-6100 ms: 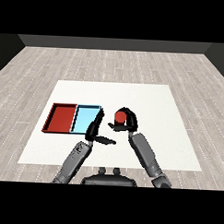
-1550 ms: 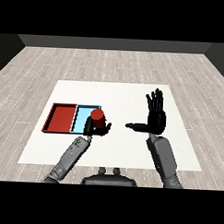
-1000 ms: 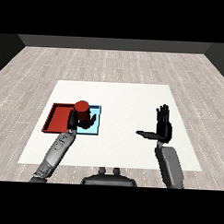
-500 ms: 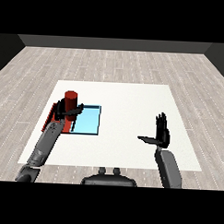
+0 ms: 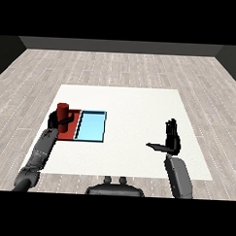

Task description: Pick the red can and put it in the red box

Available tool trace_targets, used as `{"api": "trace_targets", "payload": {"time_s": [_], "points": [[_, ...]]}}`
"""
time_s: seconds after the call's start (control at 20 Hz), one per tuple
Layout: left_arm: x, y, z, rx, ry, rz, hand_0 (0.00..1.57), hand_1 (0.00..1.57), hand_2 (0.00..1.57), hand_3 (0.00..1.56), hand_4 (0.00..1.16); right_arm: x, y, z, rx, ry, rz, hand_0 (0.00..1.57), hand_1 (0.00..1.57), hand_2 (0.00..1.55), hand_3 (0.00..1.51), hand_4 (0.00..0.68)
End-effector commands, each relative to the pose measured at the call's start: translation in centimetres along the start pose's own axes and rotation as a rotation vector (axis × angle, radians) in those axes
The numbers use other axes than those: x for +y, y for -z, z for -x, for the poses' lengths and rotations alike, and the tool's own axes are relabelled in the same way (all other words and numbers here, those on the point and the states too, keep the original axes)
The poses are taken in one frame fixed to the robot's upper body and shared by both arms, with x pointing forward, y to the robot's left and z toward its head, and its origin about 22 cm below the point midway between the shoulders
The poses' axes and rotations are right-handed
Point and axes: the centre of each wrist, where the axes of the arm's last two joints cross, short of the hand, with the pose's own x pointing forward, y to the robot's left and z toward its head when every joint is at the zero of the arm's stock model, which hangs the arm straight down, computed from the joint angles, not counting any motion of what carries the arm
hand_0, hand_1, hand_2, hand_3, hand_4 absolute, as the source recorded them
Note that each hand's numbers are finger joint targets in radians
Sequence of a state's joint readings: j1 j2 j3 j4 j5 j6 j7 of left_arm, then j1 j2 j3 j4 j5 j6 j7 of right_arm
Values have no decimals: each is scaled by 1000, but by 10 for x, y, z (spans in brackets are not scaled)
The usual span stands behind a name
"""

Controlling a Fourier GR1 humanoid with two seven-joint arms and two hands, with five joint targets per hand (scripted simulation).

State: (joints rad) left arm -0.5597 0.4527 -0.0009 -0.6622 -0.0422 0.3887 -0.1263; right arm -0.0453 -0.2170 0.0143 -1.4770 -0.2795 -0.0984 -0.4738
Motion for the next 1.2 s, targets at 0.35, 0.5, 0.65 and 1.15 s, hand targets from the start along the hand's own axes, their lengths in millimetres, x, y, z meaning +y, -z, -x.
{"api": "trace_targets", "payload": {"time_s": [0.35, 0.5, 0.65, 1.15], "points": [[-15, -9, 56, 333, 211, -21, 635, 635, 668, 139, 684, 7, 4, -4, -87, -13, 14, 0, 0, 0, 0, 0], [-8, -1, 51, 383, 147, 7, 760, 760, 758, 0, 672, 10, 0, -5, -99, -44, -20, 0, 0, 0, 0, 0], [-15, -16, 69, 354, 157, 93, 714, 714, 696, 0, 505, 5, -4, -5, -106, 3, -29, 0, 0, 0, 0, 0], [-3, 9, 38, 475, 295, 146, 0, 0, 0, 0, 0, 14, 5, -18, -131, 27, -43, 0, 0, 0, 0, 0]]}}
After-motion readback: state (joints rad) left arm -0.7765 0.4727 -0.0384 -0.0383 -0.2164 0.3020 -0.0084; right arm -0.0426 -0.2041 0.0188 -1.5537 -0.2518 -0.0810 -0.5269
